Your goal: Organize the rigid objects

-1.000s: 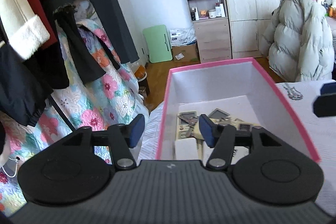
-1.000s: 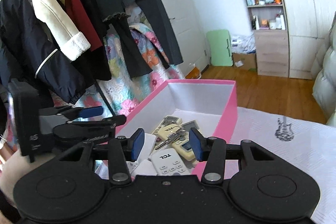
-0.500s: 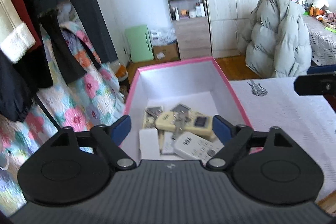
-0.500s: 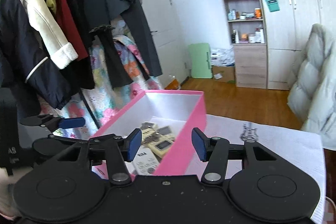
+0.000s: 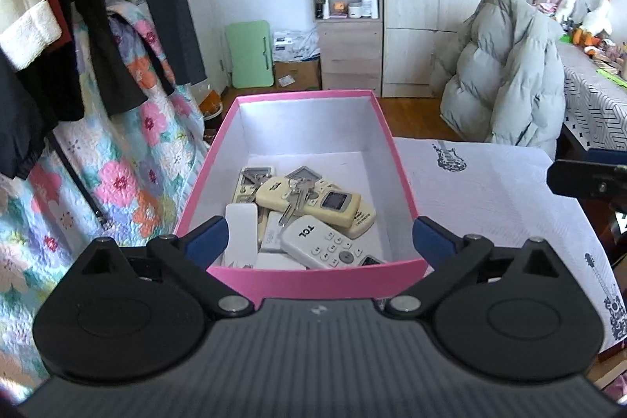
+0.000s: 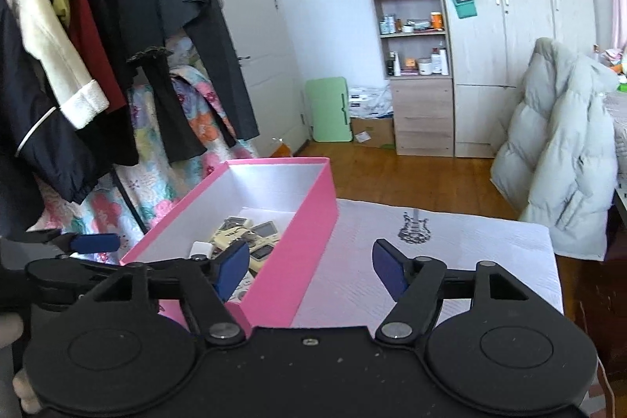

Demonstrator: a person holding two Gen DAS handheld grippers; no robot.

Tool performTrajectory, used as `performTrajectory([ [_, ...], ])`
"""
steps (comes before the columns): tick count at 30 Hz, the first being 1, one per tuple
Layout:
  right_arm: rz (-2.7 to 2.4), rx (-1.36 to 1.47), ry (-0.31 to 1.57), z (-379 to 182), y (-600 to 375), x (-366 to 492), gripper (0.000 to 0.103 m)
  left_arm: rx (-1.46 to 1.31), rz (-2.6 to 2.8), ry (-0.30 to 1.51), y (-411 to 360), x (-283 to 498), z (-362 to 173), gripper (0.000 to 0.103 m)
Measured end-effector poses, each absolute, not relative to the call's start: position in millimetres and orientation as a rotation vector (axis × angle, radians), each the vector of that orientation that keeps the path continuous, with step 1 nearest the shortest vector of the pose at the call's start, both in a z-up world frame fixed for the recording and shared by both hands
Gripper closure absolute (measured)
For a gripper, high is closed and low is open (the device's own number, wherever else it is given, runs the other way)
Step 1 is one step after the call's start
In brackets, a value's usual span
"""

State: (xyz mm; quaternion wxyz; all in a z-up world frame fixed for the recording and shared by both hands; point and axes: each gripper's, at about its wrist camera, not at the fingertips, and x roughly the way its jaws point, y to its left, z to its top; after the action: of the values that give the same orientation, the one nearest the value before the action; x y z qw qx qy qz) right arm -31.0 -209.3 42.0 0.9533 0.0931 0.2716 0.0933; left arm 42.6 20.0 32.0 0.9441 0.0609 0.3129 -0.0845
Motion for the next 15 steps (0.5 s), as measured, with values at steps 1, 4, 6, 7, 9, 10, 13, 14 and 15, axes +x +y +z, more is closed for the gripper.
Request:
performTrajectory([
  [1,0.177,0.198,0.557,41.7,-210.7,-31.2,0.011,0.124,-0.167,0.647,19.3,41.6,31.8,0.001],
  [4,0.125,0.210,0.591,38.6,-214.0,-31.3,0.008,0.128,-0.150,0.658,17.4,39.7,31.6,0.001],
  [6,0.060,0.204,0.651,35.6,-214.6,-29.0,0.007,0.127,-0.138,0.663,17.8,38.3,31.4,0.001],
  [7,0.029,0.198,0.665,34.2,-215.1,-28.9,0.007,0.123,-0.133,0.667,18.6,37.9,31.1,0.001],
  [9,-0.011,0.190,0.671,32.5,-214.5,-30.4,0.007,0.115,-0.123,0.674,18.8,37.8,31.0,0.001],
  [10,-0.009,0.199,0.673,32.2,-215.3,-31.9,0.007,0.113,-0.118,0.678,19.2,37.3,30.8,0.001],
  [13,0.039,0.247,0.681,33.5,-218.8,-35.2,0.007,0.112,-0.108,0.683,20.4,35.8,29.1,0.001],
  [14,0.043,0.254,0.678,33.7,-218.7,-36.8,0.007,0.113,-0.106,0.683,20.7,35.2,28.6,0.001],
  [15,0.039,0.250,0.680,33.8,-217.5,-37.5,0.007,0.114,-0.104,0.684,21.3,34.4,28.0,0.001],
])
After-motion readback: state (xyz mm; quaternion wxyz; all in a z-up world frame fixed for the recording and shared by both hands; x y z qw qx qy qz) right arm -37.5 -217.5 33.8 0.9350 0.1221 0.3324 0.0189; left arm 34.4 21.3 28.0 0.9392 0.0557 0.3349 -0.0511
